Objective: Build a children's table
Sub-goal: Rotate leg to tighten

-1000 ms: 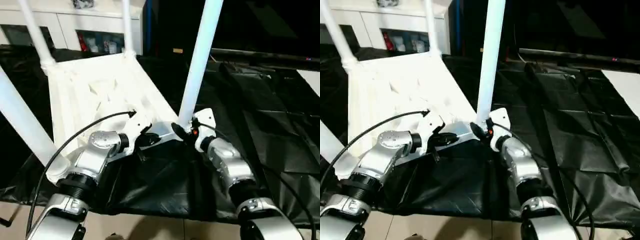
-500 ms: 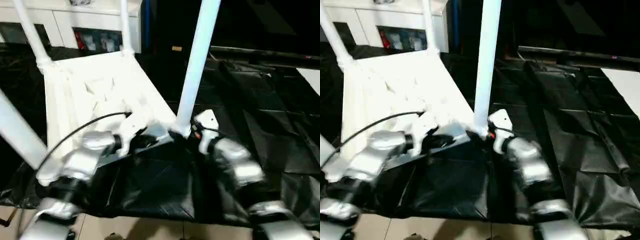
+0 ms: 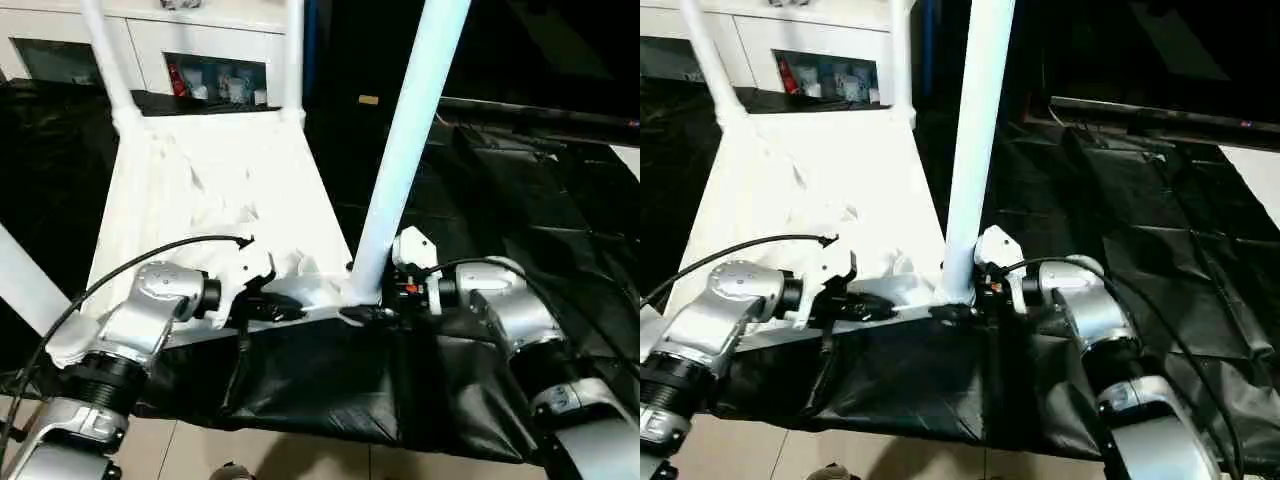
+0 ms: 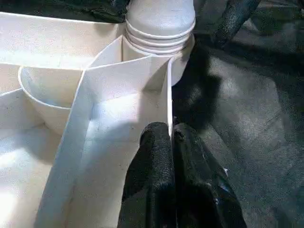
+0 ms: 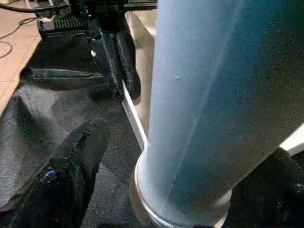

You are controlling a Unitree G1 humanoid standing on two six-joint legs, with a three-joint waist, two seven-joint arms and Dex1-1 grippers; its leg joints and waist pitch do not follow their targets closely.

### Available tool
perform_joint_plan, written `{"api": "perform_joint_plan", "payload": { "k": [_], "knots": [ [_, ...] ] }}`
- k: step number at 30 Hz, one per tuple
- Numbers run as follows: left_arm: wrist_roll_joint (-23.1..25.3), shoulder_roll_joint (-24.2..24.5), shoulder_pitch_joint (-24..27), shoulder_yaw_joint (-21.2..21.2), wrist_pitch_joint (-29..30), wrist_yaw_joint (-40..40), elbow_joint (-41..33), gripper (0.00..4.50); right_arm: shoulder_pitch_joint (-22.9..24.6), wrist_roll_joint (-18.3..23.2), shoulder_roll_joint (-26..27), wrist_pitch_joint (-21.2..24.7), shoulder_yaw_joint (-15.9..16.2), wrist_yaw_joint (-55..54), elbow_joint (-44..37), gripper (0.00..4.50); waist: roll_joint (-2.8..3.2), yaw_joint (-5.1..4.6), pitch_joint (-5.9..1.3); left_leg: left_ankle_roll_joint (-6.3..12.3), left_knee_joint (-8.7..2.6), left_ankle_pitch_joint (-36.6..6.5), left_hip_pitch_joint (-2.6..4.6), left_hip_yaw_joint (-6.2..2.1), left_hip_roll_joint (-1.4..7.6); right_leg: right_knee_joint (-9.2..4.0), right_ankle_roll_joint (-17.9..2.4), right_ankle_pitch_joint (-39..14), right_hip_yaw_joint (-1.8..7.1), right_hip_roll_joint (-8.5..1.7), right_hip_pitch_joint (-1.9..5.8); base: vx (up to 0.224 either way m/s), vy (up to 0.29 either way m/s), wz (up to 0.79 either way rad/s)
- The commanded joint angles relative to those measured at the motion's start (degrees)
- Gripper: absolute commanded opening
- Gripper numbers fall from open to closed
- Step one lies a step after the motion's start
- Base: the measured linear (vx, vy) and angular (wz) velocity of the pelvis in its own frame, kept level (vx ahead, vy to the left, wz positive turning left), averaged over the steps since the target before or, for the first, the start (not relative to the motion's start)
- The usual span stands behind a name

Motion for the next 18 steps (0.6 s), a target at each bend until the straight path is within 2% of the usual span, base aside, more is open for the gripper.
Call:
{"api": "perform_joint_plan", "payload": {
  "k": [1,4,8,10,15,18],
  "knots": [
    [-1.32,-0.65,-1.96,-1.48,-1.78,-2.05,-0.8,0.0,-0.98,-0.35,0.11,0.61,1.62,1.42,1.36,3.7,-0.01,0.1,-3.91,3.05,-3.72,-10.02,-0.08,0.67,0.19,-3.47,-13.57,-9.18,2.14,-2.51,3.57,0.0,0.0,0.0],
    [-1.41,-0.54,-2.3,-1.38,-1.97,-1.96,-0.37,0.0,-1.11,-0.92,0.2,0.04,2.05,1.47,1.68,3.59,-0.04,0.17,-3.81,2.67,-3.76,-10.53,-0.03,0.66,0.25,-3.58,-12.98,-10.6,2.2,-2.58,3.44,0.0,0.0,0.0],
    [-1.06,-0.62,-2.79,-0.77,-2.49,-1.04,0.77,0.0,-0.73,-2.29,0.62,-1.73,2.92,0.82,2.27,3.17,-0.07,0.19,-3.75,2.18,-3.84,-11.51,0.03,0.63,0.22,-3.76,-12.36,-12.42,2.22,-2.62,3.34,0.0,0.0,0.0],
    [-0.88,-0.7,-2.92,-0.59,-2.7,-0.41,1.13,0.0,-0.5,-2.83,0.69,-2.66,3.21,0.31,2.46,3.12,-0.08,0.2,-3.76,2.11,-3.84,-11.4,0.02,0.61,0.23,-3.74,-12.29,-12.16,2.21,-2.6,3.3,0.0,0.0,0.0],
    [-0.73,-1.17,-3.4,0.01,-3.17,1.28,2.04,0.0,-0.31,-2.75,1.36,-3.13,2.97,-1.36,3.27,2.63,-0.02,0.32,-3.71,2.01,-3.85,-11.85,0.03,0.63,0.15,-3.87,-11.99,-13.12,2.23,-2.58,3.25,0.0,0.0,0.0],
    [-0.65,-1.8,-3.79,0.38,-2.93,2.41,2.53,0.0,0.06,-2.57,2.06,-3.28,2.43,-2.68,3.83,2.38,-0.12,0.26,-3.51,1.65,-4.01,-13.73,0.1,0.56,0.18,-4.24,-11.14,-16.64,2.24,-2.65,3.08,0.0,0.0,0.0]
  ]
}}
